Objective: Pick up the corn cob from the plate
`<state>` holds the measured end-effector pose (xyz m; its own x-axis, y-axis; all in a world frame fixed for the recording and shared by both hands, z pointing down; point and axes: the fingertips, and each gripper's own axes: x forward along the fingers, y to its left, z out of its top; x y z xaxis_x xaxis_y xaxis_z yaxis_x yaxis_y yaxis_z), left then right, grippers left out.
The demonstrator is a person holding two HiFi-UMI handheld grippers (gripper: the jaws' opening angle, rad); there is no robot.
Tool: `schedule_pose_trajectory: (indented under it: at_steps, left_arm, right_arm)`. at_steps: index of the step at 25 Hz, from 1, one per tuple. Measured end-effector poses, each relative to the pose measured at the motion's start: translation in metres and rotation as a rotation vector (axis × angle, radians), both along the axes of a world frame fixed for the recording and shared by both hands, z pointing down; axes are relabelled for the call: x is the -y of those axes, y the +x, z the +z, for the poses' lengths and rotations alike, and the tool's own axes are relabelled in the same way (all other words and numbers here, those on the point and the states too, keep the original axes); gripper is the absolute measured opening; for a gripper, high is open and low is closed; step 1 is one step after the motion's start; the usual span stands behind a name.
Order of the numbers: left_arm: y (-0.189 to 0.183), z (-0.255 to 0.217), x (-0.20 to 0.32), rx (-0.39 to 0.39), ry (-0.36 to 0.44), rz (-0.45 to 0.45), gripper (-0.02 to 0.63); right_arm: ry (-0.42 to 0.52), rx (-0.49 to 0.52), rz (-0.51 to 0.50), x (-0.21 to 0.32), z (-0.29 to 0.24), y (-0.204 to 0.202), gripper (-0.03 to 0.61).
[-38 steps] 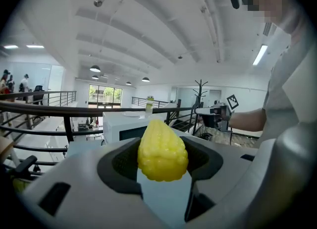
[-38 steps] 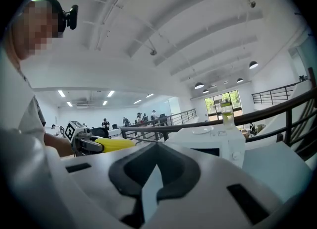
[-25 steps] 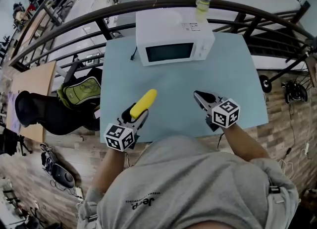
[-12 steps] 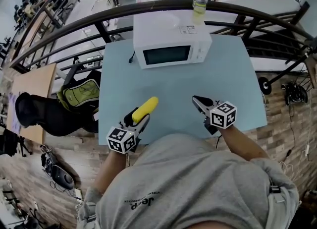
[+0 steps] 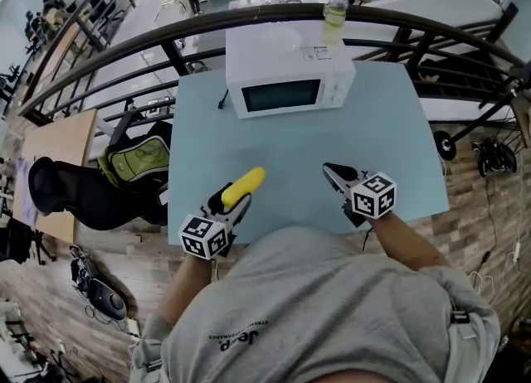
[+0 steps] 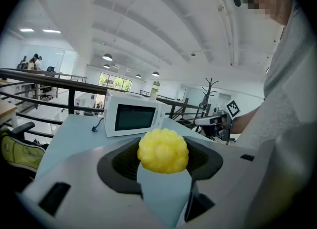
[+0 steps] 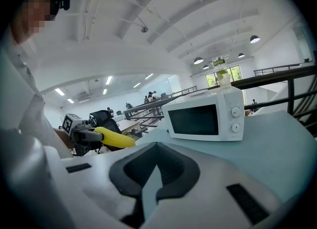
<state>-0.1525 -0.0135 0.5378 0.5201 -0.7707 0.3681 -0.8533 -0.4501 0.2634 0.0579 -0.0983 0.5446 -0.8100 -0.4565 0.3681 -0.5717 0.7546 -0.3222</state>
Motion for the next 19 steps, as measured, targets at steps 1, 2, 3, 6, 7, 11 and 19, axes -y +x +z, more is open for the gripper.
schedule_pose_trajectory:
  at_steps: [1,2,3,6,7,11,19]
  left_arm:
    - [-0.0003,0.0001,-0.0002,0.001,0.0,-0.001,0.256]
    - [-0.0007,0.0002,-0.0004,0.002,0.0,-0.001,0.256]
    - [-0.0011,0.0002,-0.0008,0.004,0.001,-0.002,0.256]
    - [-0.0015,0.0,-0.0016,0.005,0.004,-0.004,0.256]
    - [-0.0012,-0.0003,-0.0016,0.005,0.005,-0.004,0.256]
    - [-0.0011,-0.0013,-0.0021,0.002,0.007,-0.004,0.256]
    - [0.0016,0.0011,0.0001,0.003,0.007,0.006,0.256]
  right_arm:
    - [0.001,0.0,-0.002,-0.0002,-0.0002,-0.0006,0.014]
    - [0.002,0.0,-0.004,-0.0004,-0.0003,-0.0011,0.014]
    - [0.003,-0.001,-0.005,-0.0006,-0.0004,-0.0014,0.014]
    - [0.006,-0.002,-0.006,-0.0013,-0.0003,-0.001,0.014]
    - [0.006,-0.001,-0.006,-0.0014,-0.0004,-0.0006,0.014]
    - [0.007,0.0,-0.002,-0.001,-0.0015,0.0008,0.014]
    - [0.006,0.004,-0.005,0.0003,-0.0003,-0.0005,0.014]
